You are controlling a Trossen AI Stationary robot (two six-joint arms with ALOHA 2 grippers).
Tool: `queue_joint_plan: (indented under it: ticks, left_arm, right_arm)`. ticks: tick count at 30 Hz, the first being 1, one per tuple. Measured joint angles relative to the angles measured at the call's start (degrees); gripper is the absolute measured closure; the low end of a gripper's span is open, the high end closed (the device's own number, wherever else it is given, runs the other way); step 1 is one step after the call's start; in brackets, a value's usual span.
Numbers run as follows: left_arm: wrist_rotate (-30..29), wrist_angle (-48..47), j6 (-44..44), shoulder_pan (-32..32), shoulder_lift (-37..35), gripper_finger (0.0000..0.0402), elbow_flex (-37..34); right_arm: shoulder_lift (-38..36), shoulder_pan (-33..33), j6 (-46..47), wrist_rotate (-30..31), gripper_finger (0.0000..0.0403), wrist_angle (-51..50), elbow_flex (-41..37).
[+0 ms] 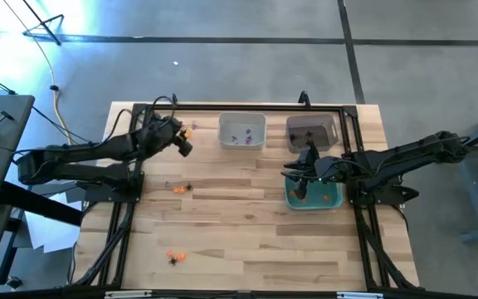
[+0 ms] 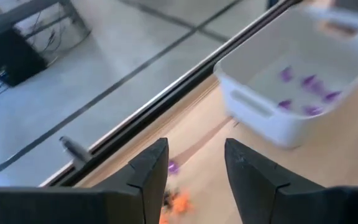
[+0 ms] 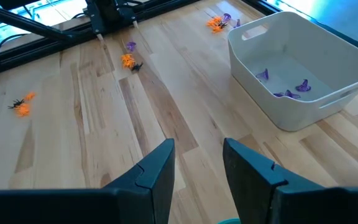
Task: Sort Halloween decoration
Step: Put the purple witch hat toy into the white bin
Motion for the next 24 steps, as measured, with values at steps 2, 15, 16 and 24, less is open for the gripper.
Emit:
queue_joint_plan:
  ticks: [2,15,16,24]
  left_arm:
    - [1.8,0.8,0.9,3.3,2.6,0.026,0.0]
    - [16.8,16.9,-5.6,19.2,20.0,0.026,0.0]
    - [17.3,16.9,-6.7,20.1,21.0,0.0259,0.0]
    - [21.2,18.8,-13.2,23.1,28.0,0.0259,0.0]
  right_arm:
    - [0.0,0.0,0.0,0.0,0.0269,0.0,0.0]
    - [0.0,0.0,0.0,0.0,0.0269,0.0,0.0]
    - [0.0,0.0,0.0,0.0,0.0269,0.0,0.0]
    - [0.0,0.0,0.0,0.0,0.0269,0.0,0.0]
